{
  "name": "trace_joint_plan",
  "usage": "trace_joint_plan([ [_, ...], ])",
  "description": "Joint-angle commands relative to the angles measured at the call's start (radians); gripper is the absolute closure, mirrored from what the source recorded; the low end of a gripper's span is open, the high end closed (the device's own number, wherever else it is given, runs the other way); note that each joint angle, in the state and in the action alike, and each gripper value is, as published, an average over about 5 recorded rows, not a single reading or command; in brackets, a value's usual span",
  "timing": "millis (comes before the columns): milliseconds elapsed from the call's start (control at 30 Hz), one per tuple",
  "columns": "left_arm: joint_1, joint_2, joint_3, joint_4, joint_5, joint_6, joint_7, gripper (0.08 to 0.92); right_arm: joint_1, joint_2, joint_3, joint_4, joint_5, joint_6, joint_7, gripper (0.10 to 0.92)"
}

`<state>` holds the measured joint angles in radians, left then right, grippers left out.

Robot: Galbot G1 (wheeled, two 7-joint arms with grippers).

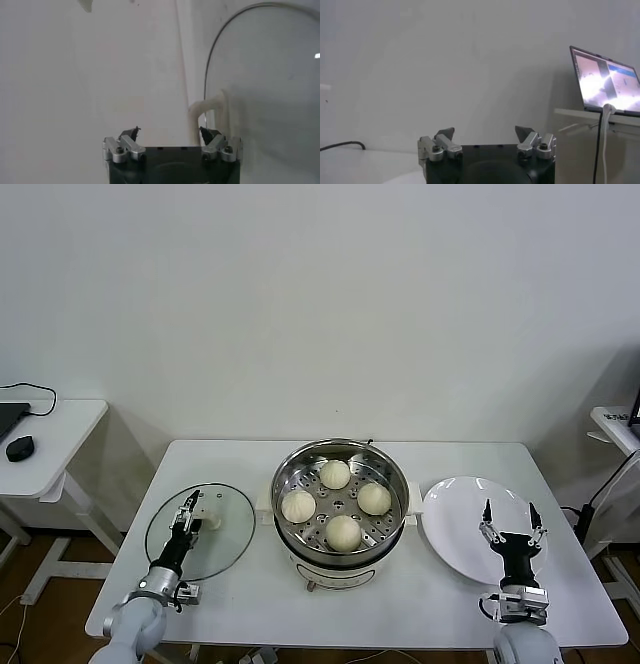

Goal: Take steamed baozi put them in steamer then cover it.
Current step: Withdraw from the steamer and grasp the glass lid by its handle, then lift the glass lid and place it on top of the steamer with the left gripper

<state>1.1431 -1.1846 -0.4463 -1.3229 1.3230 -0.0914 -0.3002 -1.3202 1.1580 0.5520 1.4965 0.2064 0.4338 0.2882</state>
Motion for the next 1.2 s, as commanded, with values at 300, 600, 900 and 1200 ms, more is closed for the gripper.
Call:
trace_joint_plan([
  [300, -0.012, -0.002, 0.002, 0.031, -0.046, -0.008, 0.029, 0.494, -0.003, -0.002, 0.008, -0.002, -0.005, 0.003, -0.004, 0.203],
  [600, 0.012, 0.012, -0.026, -0.046, -0.077, -0.013, 0.02, 0.751, -0.001, 0.009, 0.005, -0.001, -0.019, 0.005, -0.005, 0.203],
  [900, 0.08, 0.056, -0.103, -0.283, -0.167, -0.002, 0.022, 0.81, 0.002, 0.011, 0.001, 0.006, -0.028, 0.006, -0.004, 0.203],
  [1200, 0.119, 0.047, -0.079, -0.618, -0.09, 0.115, 0.127, 0.81, 0.032, 0.031, -0.012, 0.001, -0.059, -0.028, 0.025, 0.203],
])
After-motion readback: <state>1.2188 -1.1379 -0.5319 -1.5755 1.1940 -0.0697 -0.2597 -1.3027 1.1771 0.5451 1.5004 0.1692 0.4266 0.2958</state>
